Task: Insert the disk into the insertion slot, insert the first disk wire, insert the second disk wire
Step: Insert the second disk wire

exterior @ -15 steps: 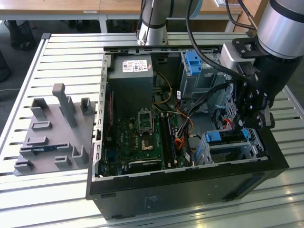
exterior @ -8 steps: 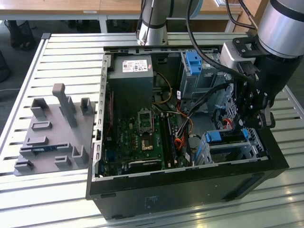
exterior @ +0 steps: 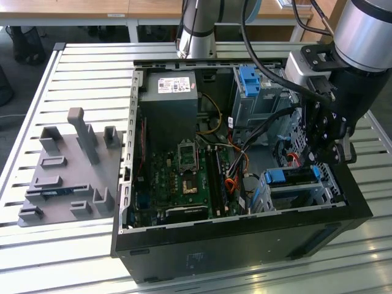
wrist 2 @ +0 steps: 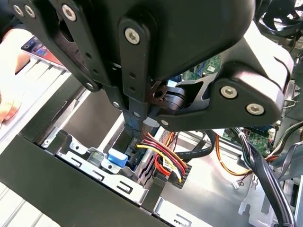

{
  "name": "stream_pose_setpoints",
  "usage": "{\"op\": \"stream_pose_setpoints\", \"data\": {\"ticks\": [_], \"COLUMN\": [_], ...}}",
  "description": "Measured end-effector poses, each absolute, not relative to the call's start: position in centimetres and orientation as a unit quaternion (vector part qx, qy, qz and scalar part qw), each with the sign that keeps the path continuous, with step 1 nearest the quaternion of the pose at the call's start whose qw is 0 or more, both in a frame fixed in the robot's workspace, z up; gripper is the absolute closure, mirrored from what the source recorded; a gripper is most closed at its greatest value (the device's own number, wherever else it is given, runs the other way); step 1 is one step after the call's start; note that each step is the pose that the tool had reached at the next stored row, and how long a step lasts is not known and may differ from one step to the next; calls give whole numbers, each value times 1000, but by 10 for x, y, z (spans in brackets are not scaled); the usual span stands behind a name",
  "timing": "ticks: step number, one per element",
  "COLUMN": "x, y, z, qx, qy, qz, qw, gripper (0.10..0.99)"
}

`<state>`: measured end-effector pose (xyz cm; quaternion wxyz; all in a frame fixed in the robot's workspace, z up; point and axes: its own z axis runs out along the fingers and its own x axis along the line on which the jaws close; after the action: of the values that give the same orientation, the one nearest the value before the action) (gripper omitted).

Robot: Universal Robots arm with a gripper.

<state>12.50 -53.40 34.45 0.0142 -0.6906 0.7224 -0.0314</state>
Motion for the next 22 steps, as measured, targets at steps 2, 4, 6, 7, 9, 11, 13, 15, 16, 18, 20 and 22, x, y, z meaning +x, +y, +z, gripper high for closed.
{"op": "stream_pose_setpoints", "data": {"ticks": [2, 4, 6, 7, 9, 11, 13, 15, 16, 18, 20, 22], "x": [125, 125, 125, 126, 125, 125, 120, 115, 112, 108, 105, 105], "y": [-534, -534, -534, -534, -534, -534, -534, -534, -534, -533, -532, -531], "z": [347, 349, 352, 354, 358, 358, 358, 358, 358, 358, 358, 360], "qx": [-691, -691, -691, -691, -691, -691, -691, -691, -691, -691, -691, -691], "qy": [722, 722, 722, 722, 722, 723, 723, 723, 723, 723, 723, 723], "qz": [-31, -31, -30, -29, -28, -25, -24, -23, -22, -20, -18, -18], "qw": [14, 14, 13, 12, 10, 8, 8, 9, 10, 12, 13, 14], "gripper": [980, 980, 980, 980, 980, 980, 980, 980, 980, 980, 980, 980]}}
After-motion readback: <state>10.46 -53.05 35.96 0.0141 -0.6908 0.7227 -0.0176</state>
